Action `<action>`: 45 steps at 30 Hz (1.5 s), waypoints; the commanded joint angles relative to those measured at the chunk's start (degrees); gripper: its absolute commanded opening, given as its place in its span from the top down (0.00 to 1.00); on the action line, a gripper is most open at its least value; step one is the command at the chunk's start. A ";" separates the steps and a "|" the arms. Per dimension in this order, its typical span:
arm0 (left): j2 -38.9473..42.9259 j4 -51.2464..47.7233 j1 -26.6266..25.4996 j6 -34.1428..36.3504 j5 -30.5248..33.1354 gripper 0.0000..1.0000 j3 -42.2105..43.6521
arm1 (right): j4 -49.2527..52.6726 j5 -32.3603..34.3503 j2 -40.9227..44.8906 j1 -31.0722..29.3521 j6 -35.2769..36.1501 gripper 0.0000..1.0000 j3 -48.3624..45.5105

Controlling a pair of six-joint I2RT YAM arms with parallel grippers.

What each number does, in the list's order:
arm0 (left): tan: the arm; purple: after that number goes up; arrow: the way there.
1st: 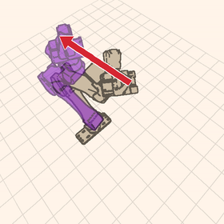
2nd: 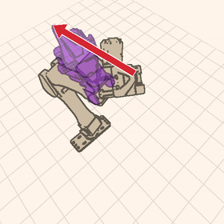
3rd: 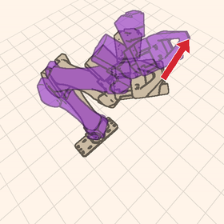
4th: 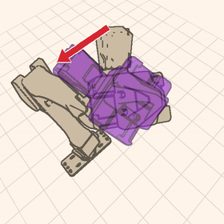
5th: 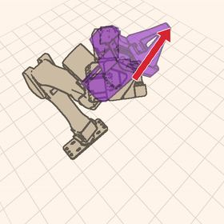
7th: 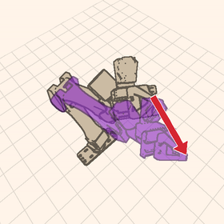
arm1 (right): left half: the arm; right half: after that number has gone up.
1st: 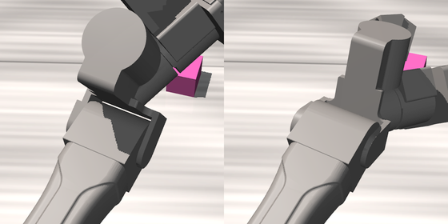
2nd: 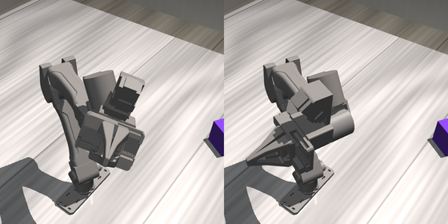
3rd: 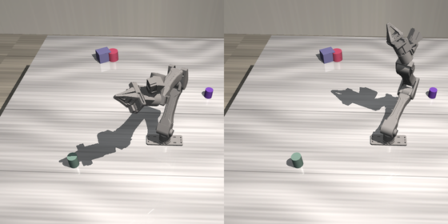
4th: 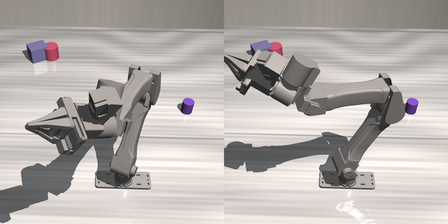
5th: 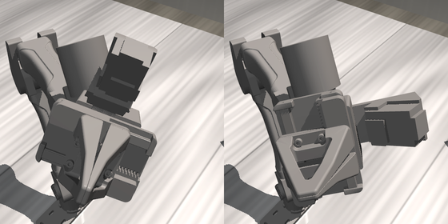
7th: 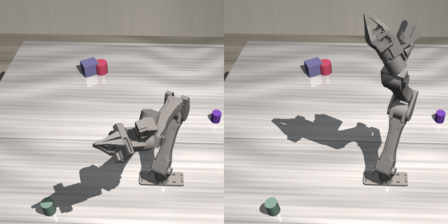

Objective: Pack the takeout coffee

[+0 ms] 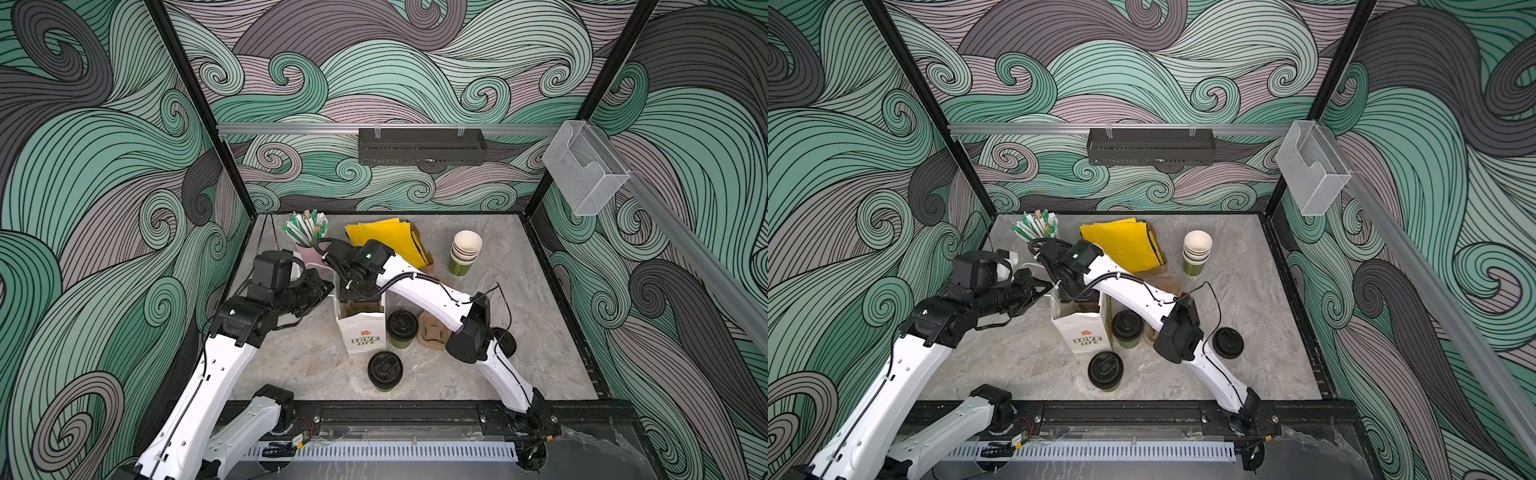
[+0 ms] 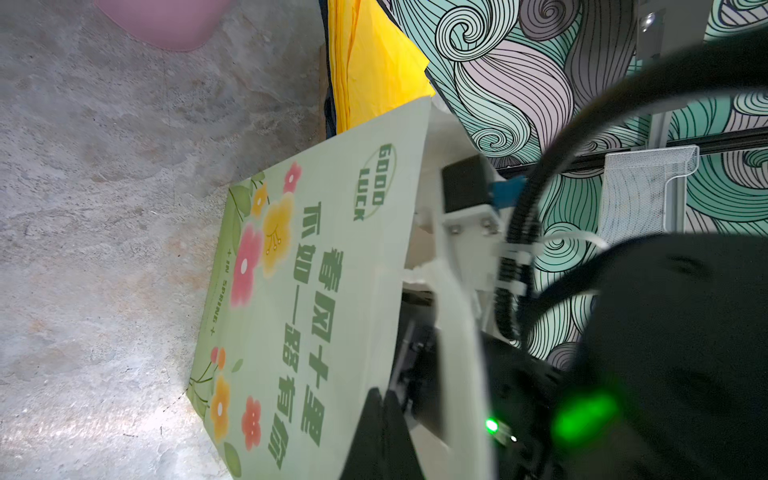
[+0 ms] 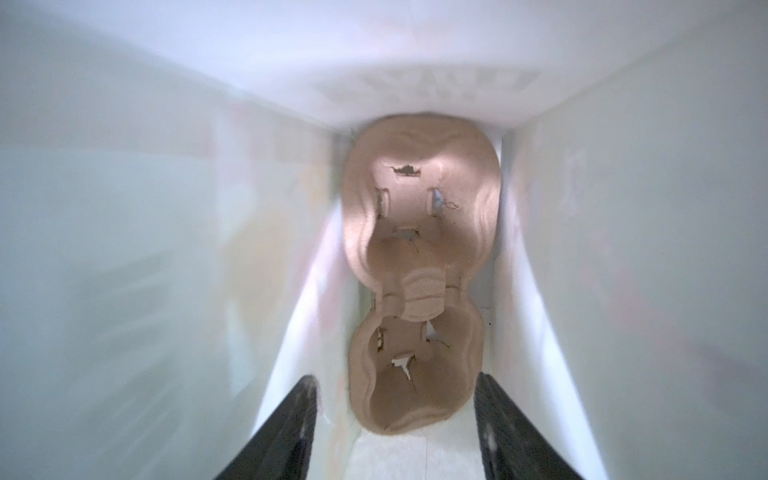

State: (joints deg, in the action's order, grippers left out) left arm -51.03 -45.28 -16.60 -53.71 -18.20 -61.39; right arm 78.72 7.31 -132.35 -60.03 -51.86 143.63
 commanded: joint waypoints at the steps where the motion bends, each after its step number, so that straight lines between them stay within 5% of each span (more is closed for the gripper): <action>1: 0.86 0.21 -0.41 0.98 1.06 1.00 0.89 | -1.39 2.70 2.70 -0.67 0.26 0.42 0.27; 13: 0.98 0.75 -0.37 1.22 1.01 1.00 1.10 | -11.61 0.60 6.65 -1.86 11.32 0.46 7.12; 22: 1.17 2.31 -0.45 1.33 0.97 0.70 1.18 | -22.30 -12.73 16.43 -3.05 22.83 0.36 1.15; 29: 3.29 4.24 -0.45 3.49 1.67 0.49 0.94 | -21.22 -16.90 25.91 -4.90 24.15 0.27 -7.89; 37: 3.98 -3.00 -0.28 8.62 5.13 0.21 -4.81 | -22.12 -2.97 41.39 -5.91 17.33 0.25 -31.00; 41: 3.38 -9.64 -0.18 10.92 9.67 0.12 -8.97 | -17.45 3.64 45.10 -5.90 13.00 0.27 -36.80; 45: 1.46 -15.70 0.01 12.15 13.45 0.04 -13.97 | -13.70 3.31 44.19 -5.89 10.11 0.23 -37.31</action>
State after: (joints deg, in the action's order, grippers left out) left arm -48.45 -53.69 -16.69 -44.27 -9.23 -71.83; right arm 61.54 7.22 -87.72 -65.93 -37.98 106.45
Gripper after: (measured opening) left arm 0.953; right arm 0.762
